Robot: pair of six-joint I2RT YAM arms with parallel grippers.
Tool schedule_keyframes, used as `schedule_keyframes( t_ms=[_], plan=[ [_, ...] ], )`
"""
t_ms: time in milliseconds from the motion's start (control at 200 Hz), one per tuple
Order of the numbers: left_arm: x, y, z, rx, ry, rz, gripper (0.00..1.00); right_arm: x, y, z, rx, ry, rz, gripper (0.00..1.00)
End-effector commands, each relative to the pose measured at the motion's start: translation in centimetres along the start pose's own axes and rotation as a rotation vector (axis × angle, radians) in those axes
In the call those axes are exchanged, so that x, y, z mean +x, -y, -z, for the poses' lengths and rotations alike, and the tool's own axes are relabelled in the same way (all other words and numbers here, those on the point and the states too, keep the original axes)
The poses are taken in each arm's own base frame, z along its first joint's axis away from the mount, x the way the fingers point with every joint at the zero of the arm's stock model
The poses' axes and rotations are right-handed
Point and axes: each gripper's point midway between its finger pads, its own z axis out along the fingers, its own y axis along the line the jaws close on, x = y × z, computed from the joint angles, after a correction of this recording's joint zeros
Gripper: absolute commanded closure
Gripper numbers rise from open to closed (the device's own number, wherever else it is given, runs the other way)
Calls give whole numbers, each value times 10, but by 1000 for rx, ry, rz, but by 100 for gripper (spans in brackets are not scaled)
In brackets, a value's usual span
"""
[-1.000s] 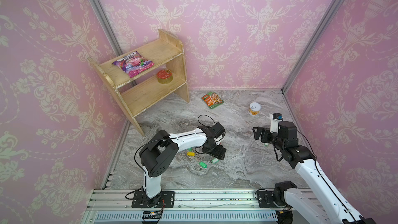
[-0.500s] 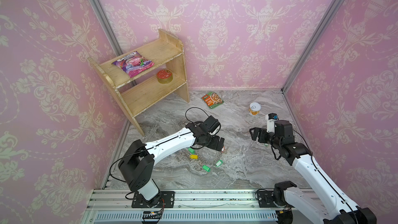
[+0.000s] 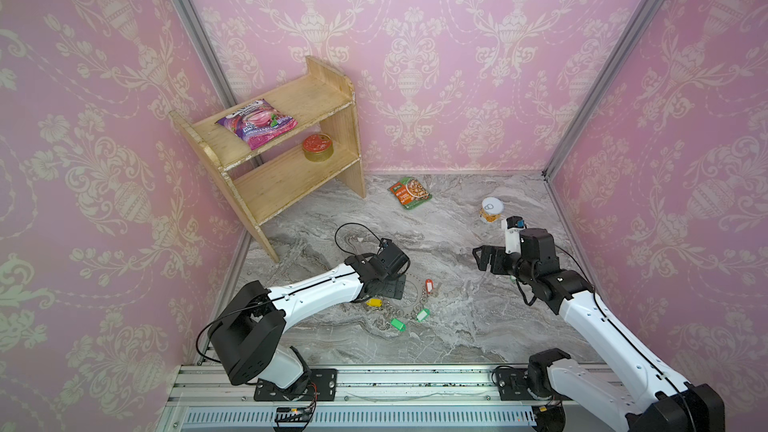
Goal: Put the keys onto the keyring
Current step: 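Lower the left gripper onto the rings at the plate's edge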
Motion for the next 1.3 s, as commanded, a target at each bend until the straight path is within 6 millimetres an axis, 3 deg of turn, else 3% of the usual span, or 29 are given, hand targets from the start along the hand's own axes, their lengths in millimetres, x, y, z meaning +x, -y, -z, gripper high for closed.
schedule_keyframes(
  t_ms=[0, 235, 510, 751, 1006, 1091, 1206, 1296],
  plan=[
    [-9, 15, -12, 49, 9, 9, 2, -16, -7, 5, -9, 44, -7, 0],
    [6, 34, -35, 97, -113, 36, 4, -13, -4, 9, 8, 43, -2, 0],
    [3, 53, -54, 164, -120, 50, 5, -13, -2, 11, 20, 51, 1, 0],
    [-15, 89, -68, 285, -109, 1, 8, -14, -2, 12, 22, 50, 2, 0],
    [-40, 144, -75, 434, -108, -78, 11, -14, -1, 13, 30, 51, 1, 0],
    [-54, 139, -65, 383, -67, -104, 11, -16, -2, 16, 30, 53, 6, 0],
    [-71, 113, -46, 256, 8, -118, 13, -17, -2, 18, 31, 59, 10, 0],
    [-72, 94, -36, 172, 20, -129, 16, -16, -2, 18, 30, 60, 9, 0]
  ],
)
